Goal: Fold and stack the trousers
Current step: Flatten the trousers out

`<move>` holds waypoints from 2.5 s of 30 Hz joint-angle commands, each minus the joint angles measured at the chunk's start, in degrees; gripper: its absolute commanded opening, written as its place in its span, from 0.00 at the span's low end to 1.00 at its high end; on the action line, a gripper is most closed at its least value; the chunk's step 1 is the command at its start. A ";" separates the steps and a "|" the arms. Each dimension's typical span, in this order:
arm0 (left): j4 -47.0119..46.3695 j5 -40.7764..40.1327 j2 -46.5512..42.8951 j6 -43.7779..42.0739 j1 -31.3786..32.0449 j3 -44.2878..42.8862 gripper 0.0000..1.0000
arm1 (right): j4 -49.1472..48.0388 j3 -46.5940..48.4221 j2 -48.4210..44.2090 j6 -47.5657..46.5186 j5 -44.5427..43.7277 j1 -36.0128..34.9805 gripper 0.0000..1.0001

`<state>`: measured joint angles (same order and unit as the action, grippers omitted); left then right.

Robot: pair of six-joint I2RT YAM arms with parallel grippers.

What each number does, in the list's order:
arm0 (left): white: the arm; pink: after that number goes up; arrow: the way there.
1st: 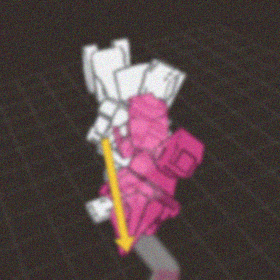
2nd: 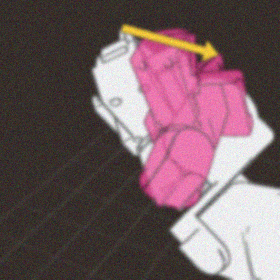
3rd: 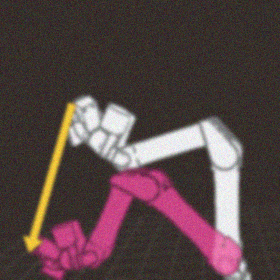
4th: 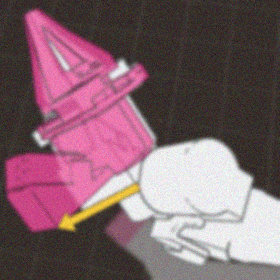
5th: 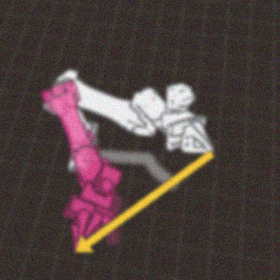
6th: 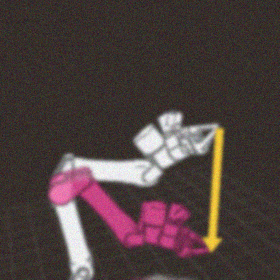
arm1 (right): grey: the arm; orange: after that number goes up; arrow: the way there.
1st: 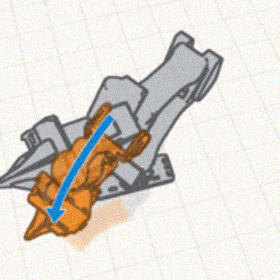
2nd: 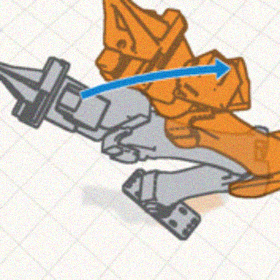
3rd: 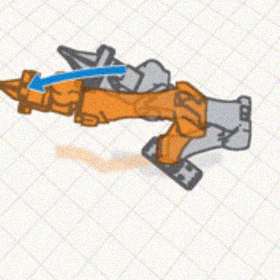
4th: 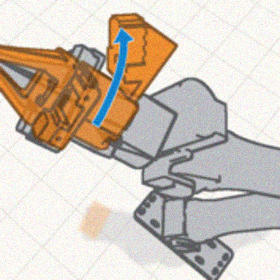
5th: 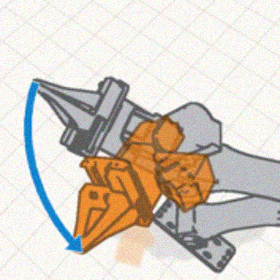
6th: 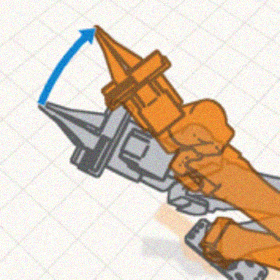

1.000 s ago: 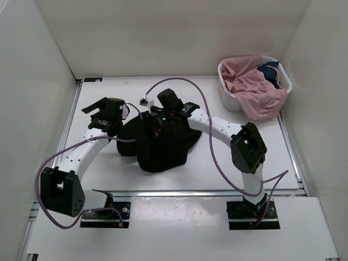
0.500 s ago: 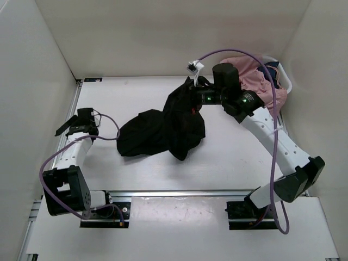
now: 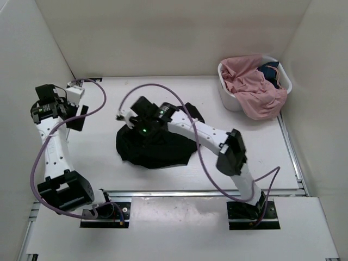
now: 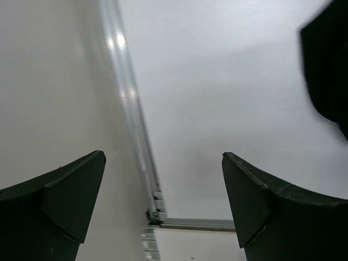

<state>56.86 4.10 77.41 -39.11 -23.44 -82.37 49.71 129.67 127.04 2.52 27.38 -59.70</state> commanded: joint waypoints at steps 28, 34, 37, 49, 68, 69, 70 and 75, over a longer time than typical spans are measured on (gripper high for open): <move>-12.12 -8.23 18.57 12.21 31.97 26.47 0.14 | -13.49 -26.73 -2.40 18.39 -18.15 37.99 0.59; -12.65 -16.47 14.81 11.61 29.08 21.50 0.14 | -13.96 -24.47 -12.07 19.18 -24.81 37.99 0.00; -12.65 -20.26 12.25 8.81 21.64 7.65 0.14 | -12.81 -20.26 -19.53 19.18 -33.51 37.99 0.00; -4.48 -20.35 2.41 -0.53 15.27 -6.33 0.14 | -18.59 -29.20 -44.16 27.71 -27.98 23.03 0.00; -5.53 -18.70 -1.73 5.01 13.60 10.82 0.29 | -10.14 -47.82 -42.92 16.01 -37.57 3.61 0.89; -5.53 -17.64 -2.43 5.01 13.60 11.43 0.31 | -10.77 -49.49 -44.85 17.06 -37.57 7.02 0.87; -4.84 -15.28 -2.44 4.49 13.60 11.96 0.38 | -10.78 -52.03 -44.87 17.68 -35.74 8.45 0.87; -0.52 -8.24 -3.49 3.96 17.90 18.28 0.54 | -10.16 -54.16 -44.07 11.20 -30.81 5.05 0.82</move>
<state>53.43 -11.33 76.62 -35.09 -7.99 -67.42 41.71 78.46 80.09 17.21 -8.51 -49.30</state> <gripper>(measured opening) 0.516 0.822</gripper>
